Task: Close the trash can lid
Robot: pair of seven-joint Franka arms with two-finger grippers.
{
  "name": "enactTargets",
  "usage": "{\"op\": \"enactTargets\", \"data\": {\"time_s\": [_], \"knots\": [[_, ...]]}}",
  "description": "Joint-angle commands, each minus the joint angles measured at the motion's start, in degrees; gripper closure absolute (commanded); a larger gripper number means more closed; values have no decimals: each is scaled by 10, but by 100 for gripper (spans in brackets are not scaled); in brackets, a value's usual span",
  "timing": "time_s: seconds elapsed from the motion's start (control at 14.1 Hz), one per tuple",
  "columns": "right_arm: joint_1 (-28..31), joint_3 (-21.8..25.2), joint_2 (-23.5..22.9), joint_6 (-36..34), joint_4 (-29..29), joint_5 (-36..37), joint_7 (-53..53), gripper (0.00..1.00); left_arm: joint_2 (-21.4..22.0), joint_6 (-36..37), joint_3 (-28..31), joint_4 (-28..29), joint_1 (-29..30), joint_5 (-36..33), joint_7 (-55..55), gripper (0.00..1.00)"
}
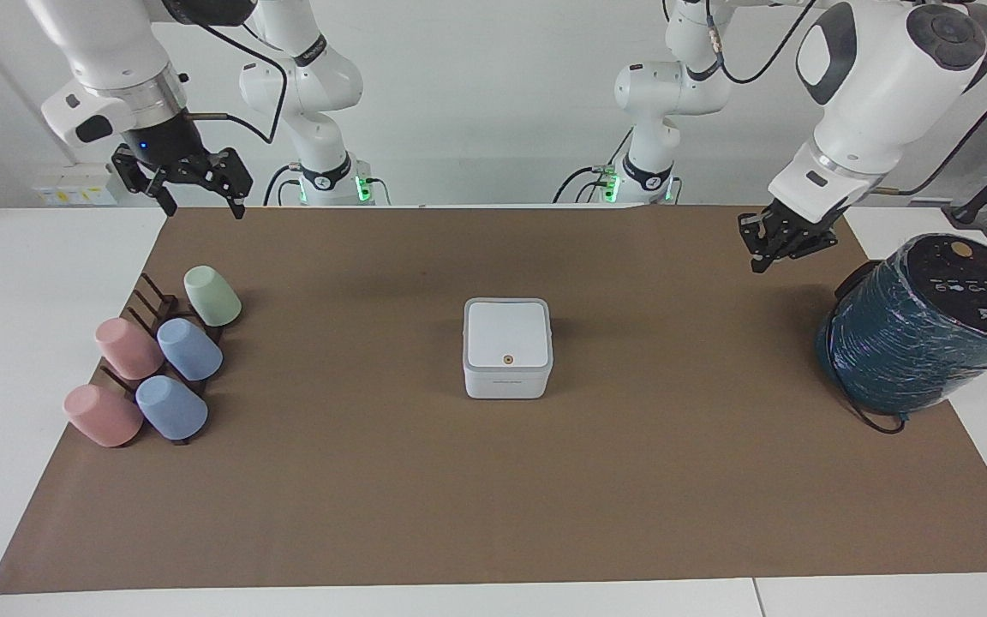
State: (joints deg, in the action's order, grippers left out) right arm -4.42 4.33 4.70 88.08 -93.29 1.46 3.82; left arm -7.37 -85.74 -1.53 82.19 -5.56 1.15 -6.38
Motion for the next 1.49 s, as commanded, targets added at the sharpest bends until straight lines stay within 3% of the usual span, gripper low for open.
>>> {"op": "enactTargets", "data": {"time_s": [0.0,0.07,0.14,0.21,0.28,0.35,0.78,1.42], "knots": [[-2,0,15,-2,-15,-1,1,0,19,23,-7,9,8,-33,-21,100],[-1,0,15,-2,-15,-1,1,0,20,24,-7,10,8,-41,-28,100],[-1,0,15,-2,-14,-1,1,0,20,22,-7,10,7,-41,-28,93],[-1,0,15,-2,-15,-1,1,0,20,15,-7,10,7,-41,-23,63],[-1,0,15,-2,-15,-1,1,0,19,11,-7,9,4,-41,-22,21],[-2,0,15,-2,-15,-1,1,0,19,1,-7,9,2,-41,-23,0],[-2,0,15,-2,-15,-1,1,0,18,-48,-9,9,6,-5,-23,0],[-2,0,15,-2,-15,-2,1,0,20,-66,-8,21,2,-10,-22,0]]}}
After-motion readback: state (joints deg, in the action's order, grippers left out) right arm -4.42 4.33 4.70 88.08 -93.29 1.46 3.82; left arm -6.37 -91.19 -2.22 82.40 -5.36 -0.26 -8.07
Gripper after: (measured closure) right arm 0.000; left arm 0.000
